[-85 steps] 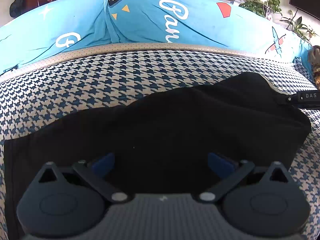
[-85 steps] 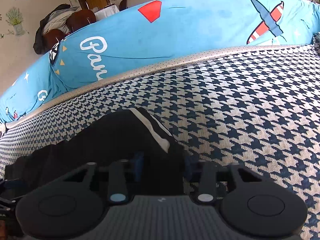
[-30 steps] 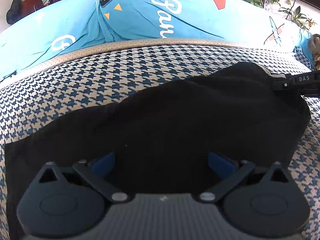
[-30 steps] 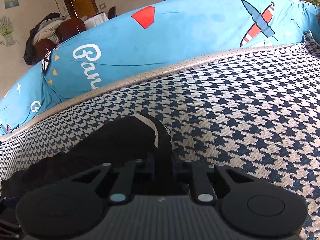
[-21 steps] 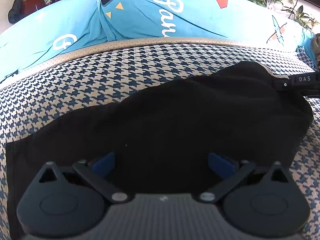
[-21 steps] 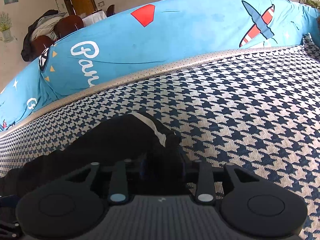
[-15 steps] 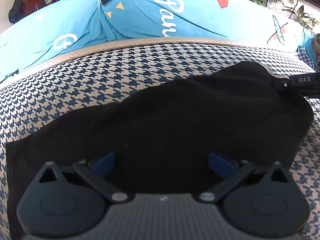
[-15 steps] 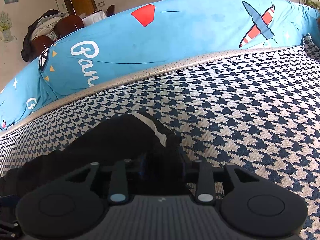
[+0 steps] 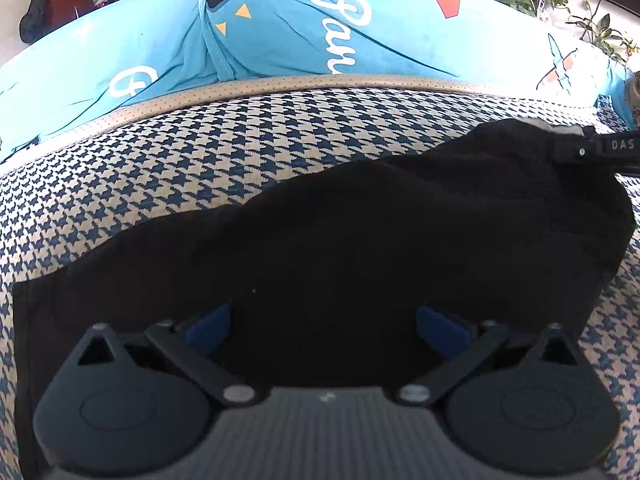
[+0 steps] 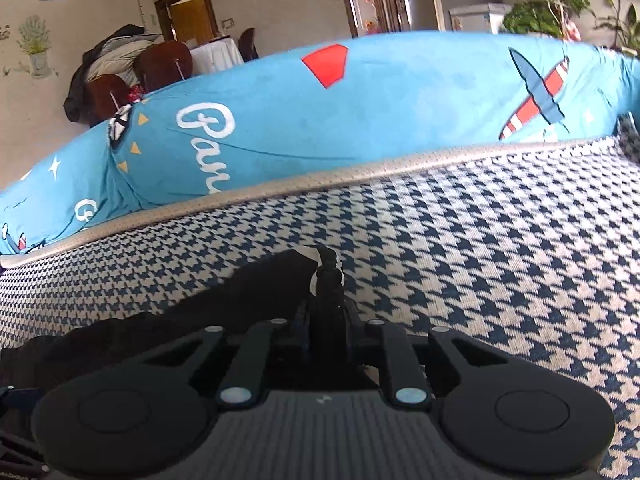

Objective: Fold clothes

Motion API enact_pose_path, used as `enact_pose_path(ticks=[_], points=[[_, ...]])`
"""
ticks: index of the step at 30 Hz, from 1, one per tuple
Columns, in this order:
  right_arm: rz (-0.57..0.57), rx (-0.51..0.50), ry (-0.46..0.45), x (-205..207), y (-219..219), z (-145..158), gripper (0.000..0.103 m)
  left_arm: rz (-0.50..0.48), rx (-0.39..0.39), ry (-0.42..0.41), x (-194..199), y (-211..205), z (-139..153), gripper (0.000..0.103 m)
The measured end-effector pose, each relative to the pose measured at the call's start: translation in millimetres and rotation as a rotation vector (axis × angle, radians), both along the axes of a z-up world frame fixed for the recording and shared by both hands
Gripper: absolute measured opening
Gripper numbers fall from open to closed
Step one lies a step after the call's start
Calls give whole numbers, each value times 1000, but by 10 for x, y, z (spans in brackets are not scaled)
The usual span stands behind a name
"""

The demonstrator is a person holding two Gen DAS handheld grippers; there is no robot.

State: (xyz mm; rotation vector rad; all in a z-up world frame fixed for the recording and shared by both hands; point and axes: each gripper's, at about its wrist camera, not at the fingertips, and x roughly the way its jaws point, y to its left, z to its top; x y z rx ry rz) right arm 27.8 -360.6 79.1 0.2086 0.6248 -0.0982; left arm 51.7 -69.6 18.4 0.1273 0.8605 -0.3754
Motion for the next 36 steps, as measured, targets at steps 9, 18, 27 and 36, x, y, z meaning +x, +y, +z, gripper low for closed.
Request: enact_pose_path(ticks=[9,18,27,36], points=[[173,-91,-105,-162,583,215,17,84,-39,3,56,150,64,103],[347,-159,-76,-178,1095,23,17,147,-61,-9,67,303,139,103],[468,-42,39,-110,1173,-186,46,165,-60,2,75,339,126,103],[454,19,-5,-363,1009,123,46,181,-64,12,103,368,118,103]])
